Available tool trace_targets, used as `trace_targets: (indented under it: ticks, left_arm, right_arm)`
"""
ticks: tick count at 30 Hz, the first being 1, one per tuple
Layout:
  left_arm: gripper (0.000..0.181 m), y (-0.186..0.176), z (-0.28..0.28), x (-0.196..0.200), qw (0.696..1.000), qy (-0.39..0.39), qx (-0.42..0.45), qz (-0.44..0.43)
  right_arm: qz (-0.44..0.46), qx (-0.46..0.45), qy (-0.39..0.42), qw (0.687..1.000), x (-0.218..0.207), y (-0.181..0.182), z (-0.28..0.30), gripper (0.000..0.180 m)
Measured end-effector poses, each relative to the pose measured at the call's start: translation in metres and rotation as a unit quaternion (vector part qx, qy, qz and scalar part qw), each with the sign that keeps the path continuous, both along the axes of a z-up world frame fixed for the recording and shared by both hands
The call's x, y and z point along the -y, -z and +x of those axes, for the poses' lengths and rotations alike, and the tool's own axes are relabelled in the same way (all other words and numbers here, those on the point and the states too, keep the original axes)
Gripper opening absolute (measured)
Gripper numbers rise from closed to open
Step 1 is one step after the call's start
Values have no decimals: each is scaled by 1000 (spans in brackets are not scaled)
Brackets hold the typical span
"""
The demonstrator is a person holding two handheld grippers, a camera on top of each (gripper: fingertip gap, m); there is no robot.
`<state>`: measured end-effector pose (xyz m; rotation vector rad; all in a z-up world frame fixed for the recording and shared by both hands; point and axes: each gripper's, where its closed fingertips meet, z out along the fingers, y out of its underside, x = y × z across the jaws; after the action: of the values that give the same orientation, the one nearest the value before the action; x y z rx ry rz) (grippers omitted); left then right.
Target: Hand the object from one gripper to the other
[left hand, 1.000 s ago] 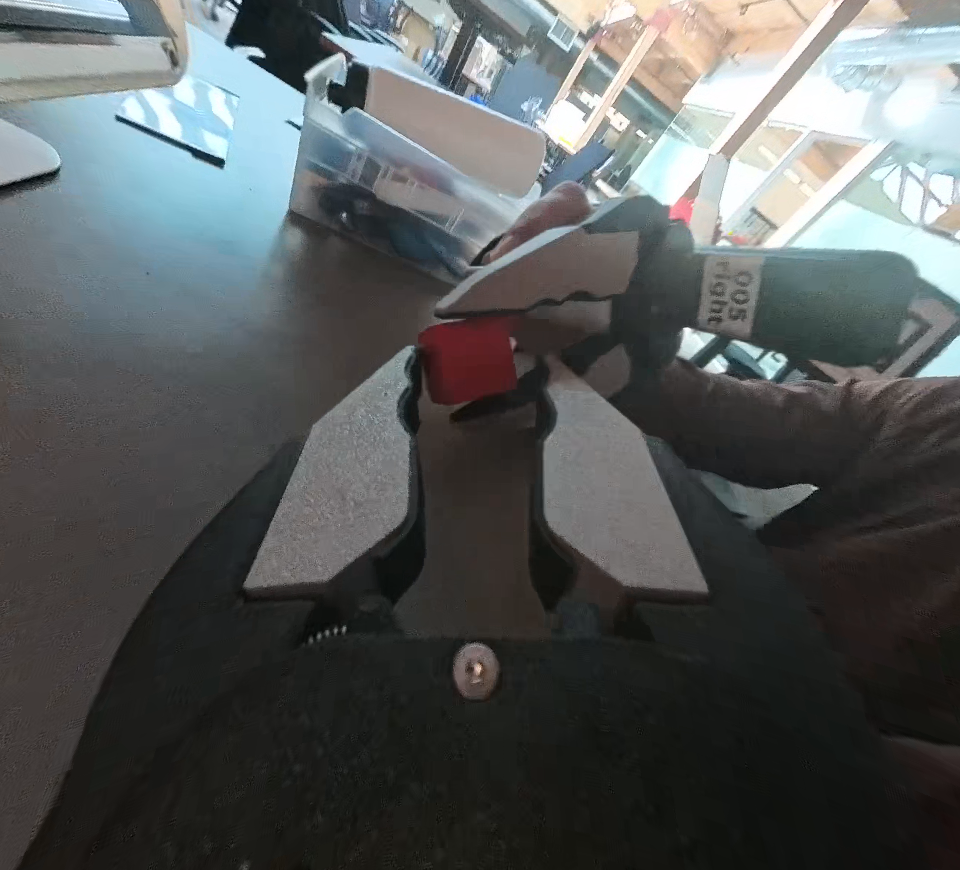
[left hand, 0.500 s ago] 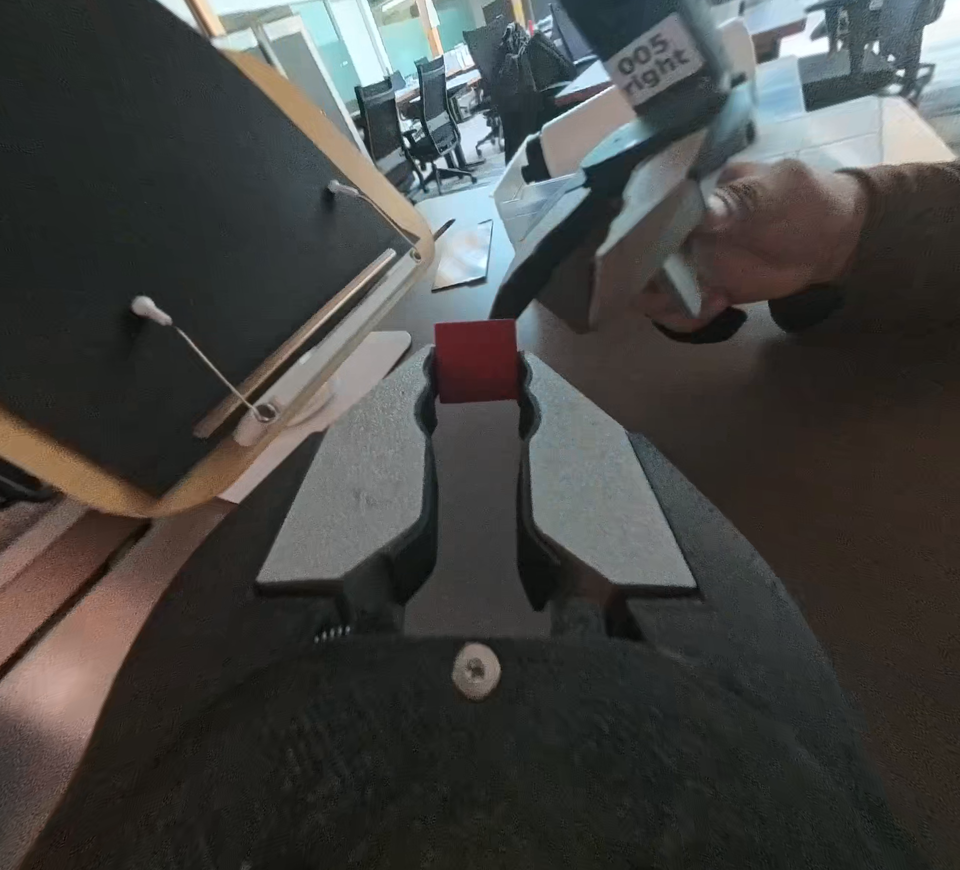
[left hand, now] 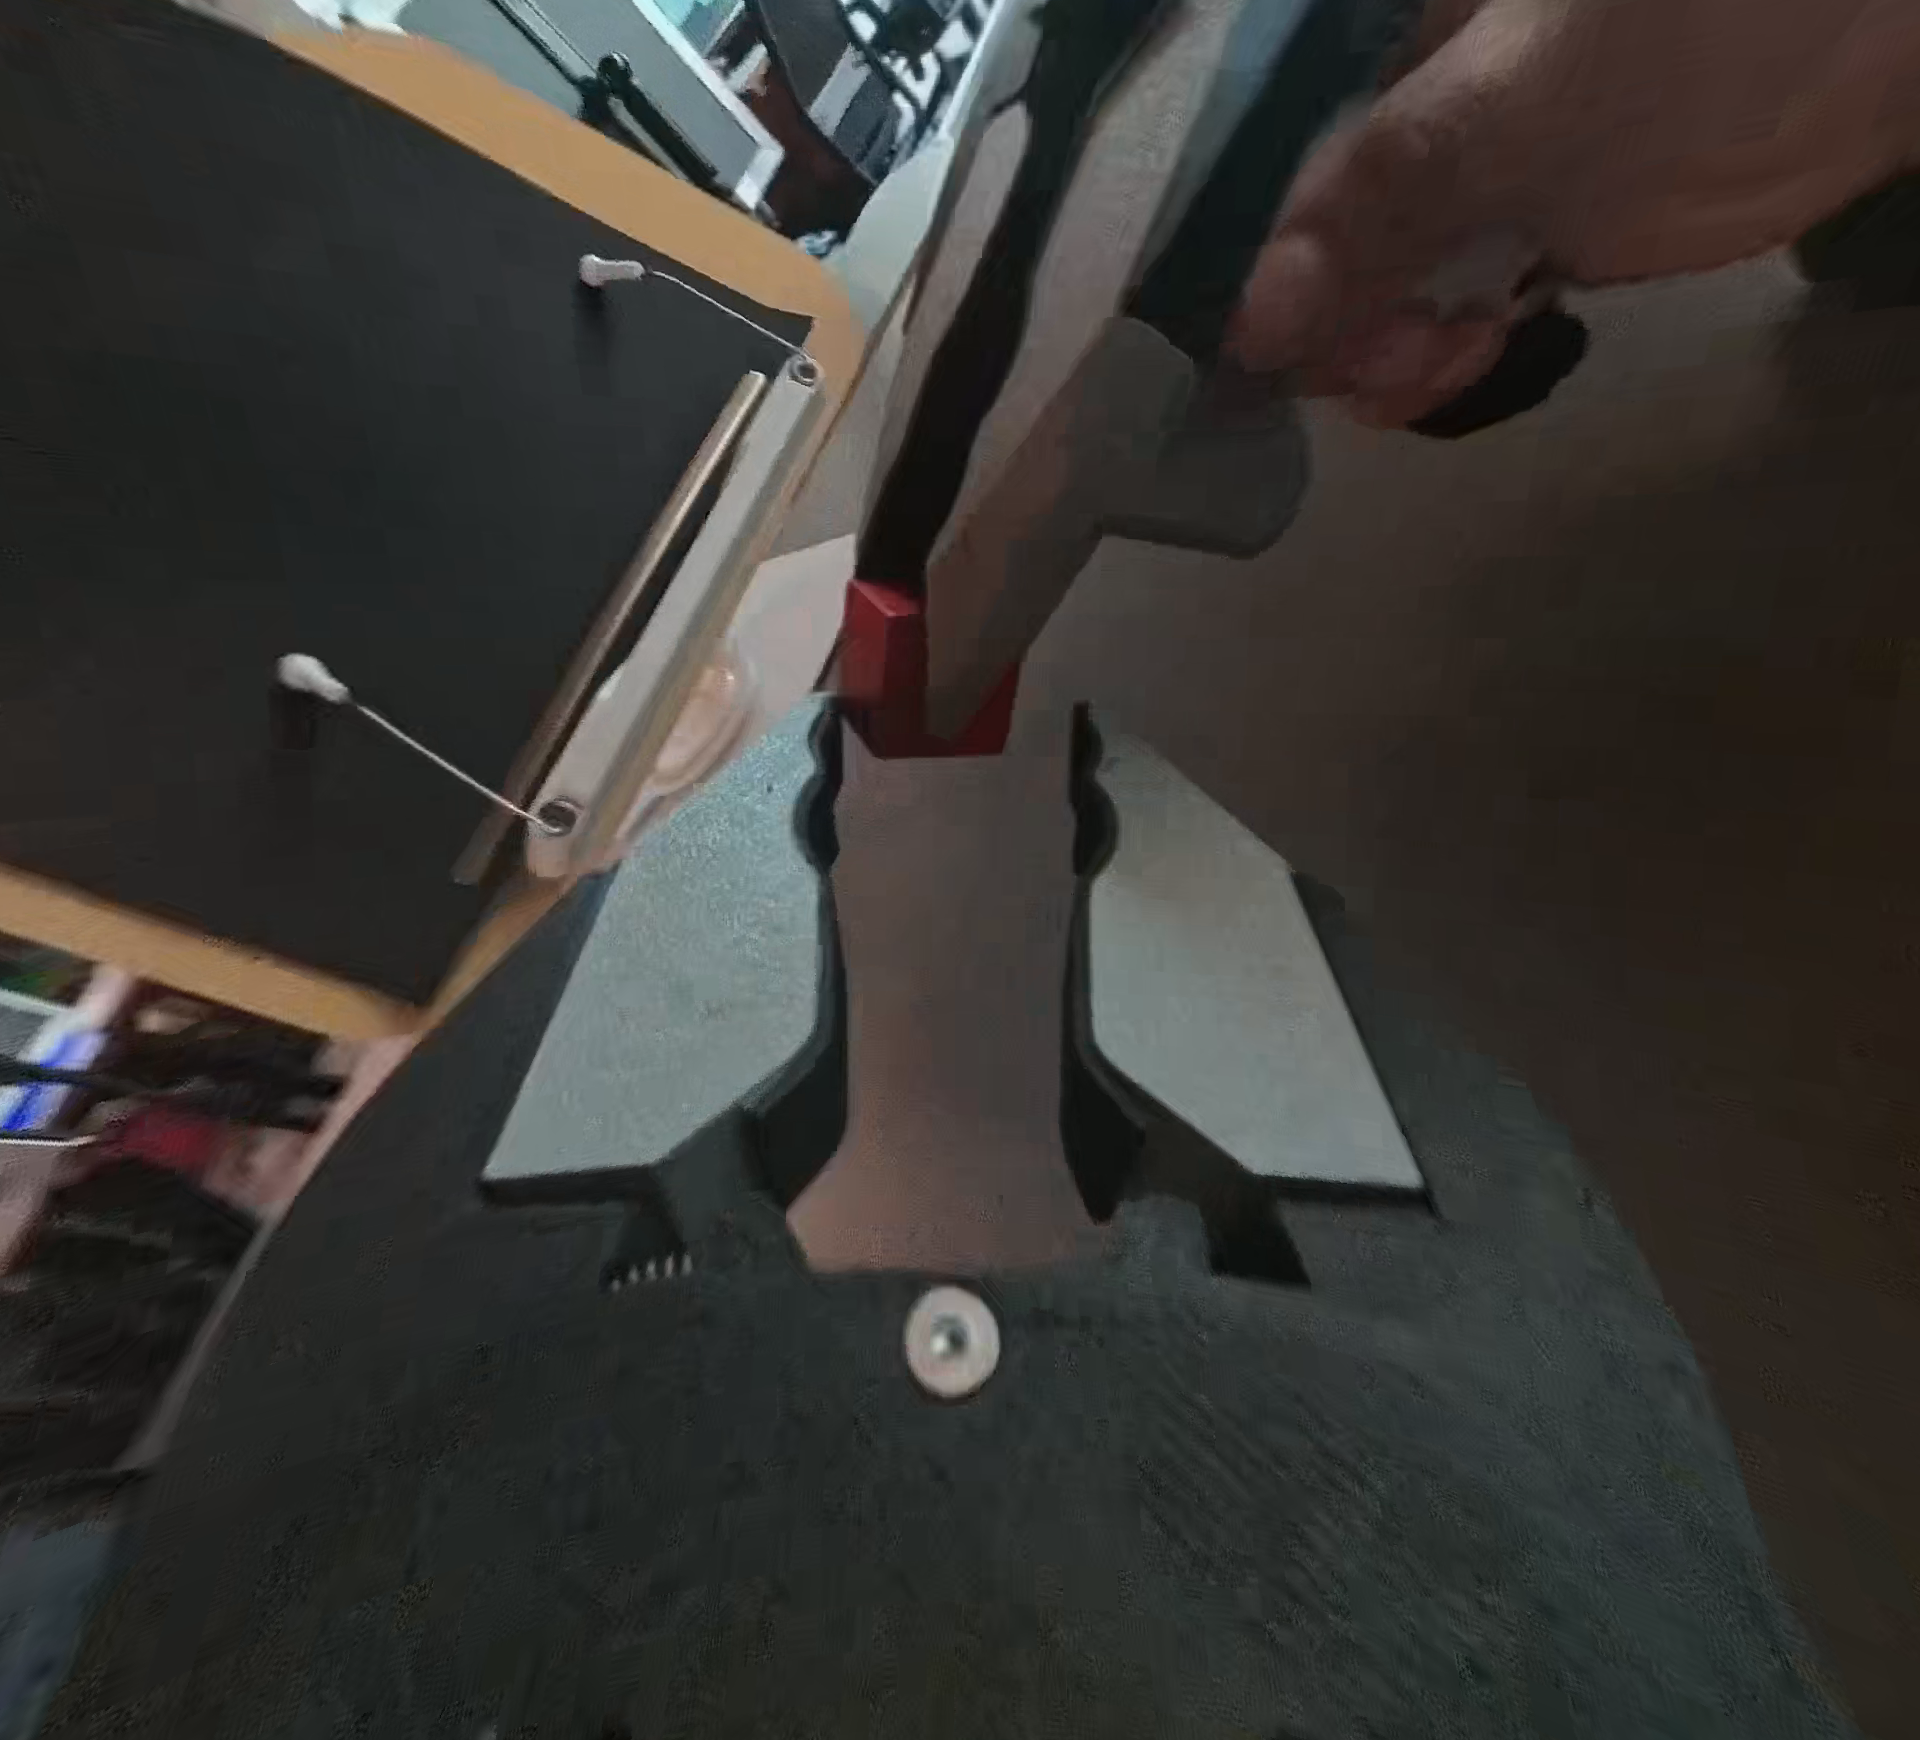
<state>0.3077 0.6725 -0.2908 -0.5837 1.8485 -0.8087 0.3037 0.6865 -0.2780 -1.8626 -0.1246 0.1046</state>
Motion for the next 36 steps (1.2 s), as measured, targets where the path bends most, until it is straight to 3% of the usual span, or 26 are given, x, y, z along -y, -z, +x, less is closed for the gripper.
trace_targets:
  ticks: [3,5,7,10,12,16,19,22,25,27,29,32,36]
  left_arm:
    - [43,0,-8,3,984,50,-78,-151]
    - [53,-3,-9,3,955,69,-126,-260]
    - [62,-13,-12,5,914,104,-163,-357]
    - [63,-27,-15,-1,868,133,-172,-446]
    - [51,-30,-16,-1,854,147,-173,-468]
    - [48,-28,-20,9,848,167,-189,-466]
    - [25,-14,-19,10,878,148,-196,-410]
    - [25,-12,-12,-2,927,104,-141,-331]
    - [25,-14,-7,-13,966,60,-78,-238]
    - [25,-16,-5,-16,978,40,-53,-200]
    - [25,-16,-4,-17,985,27,-34,-166]
    - [25,-12,-1,-22,996,-7,-6,-85]
    - [25,-15,-8,6,999,37,32,-21]
  right_arm:
    - [16,198,63,978,6,-10,14,24]
    - [28,303,69,950,8,-16,11,24]
    - [39,386,83,918,9,-20,10,25]
    - [45,455,75,886,9,-19,1,25]
    - [45,470,62,880,7,-17,-7,24]
    - [37,507,45,860,0,-9,-20,25]
    - [34,521,47,852,-2,-5,-24,24]
    - [9,457,55,888,-3,1,-16,27]
    - [-8,274,28,961,2,7,-8,29]
    - [-6,140,12,990,5,5,-1,40]
    - [24,23,-5,999,7,-6,1,47]
    - [54,-121,-47,990,9,-19,-4,58]
    - [39,-183,-61,980,5,-13,-9,52]
